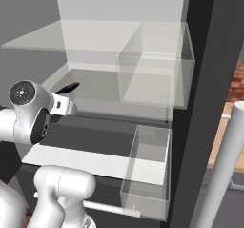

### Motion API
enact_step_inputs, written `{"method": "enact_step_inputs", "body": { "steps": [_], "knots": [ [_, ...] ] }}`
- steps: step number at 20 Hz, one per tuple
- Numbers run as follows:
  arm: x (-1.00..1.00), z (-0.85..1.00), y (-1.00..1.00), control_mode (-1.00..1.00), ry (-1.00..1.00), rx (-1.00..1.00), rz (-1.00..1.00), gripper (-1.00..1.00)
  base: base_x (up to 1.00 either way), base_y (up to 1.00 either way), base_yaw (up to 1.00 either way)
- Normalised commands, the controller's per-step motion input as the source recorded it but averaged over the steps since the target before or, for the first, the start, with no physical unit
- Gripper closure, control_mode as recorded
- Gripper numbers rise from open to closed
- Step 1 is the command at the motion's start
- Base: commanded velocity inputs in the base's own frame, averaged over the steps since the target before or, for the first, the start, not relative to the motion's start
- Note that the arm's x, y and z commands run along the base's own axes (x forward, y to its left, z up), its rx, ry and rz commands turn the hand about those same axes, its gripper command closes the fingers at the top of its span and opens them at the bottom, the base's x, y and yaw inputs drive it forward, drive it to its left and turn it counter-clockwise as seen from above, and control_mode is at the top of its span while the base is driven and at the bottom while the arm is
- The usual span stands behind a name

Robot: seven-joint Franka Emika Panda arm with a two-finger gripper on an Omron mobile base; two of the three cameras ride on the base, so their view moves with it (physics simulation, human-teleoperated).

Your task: Gather the tomato and garlic from the fridge and place them on a tray on the dining counter. Then gather the fish and chicken drumstick from the fridge and place them on the other tray.

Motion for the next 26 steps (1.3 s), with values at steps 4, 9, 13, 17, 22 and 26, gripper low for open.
{"method": "enact_step_inputs", "body": {
  "steps": [4,9,13,17,22,26],
  "knots": [
    [0.46,-0.10,0.00,-1.00,-0.01,0.03,0.00,-1.00,0.00,0.00,0.00],
    [0.40,-0.14,0.09,-1.00,0.00,0.01,0.00,-1.00,0.00,0.00,0.00],
    [0.34,-0.06,0.15,-1.00,0.00,0.00,0.00,-1.00,0.00,0.00,0.00],
    [0.22,0.00,0.00,-1.00,0.00,0.01,0.00,-1.00,0.00,0.00,0.00],
    [0.13,0.00,0.24,-1.00,-0.02,-0.09,0.00,-1.00,0.00,0.00,0.00],
    [0.10,0.00,0.24,-1.00,-0.08,-0.11,0.00,-1.00,0.00,0.00,0.00]
  ]
}}
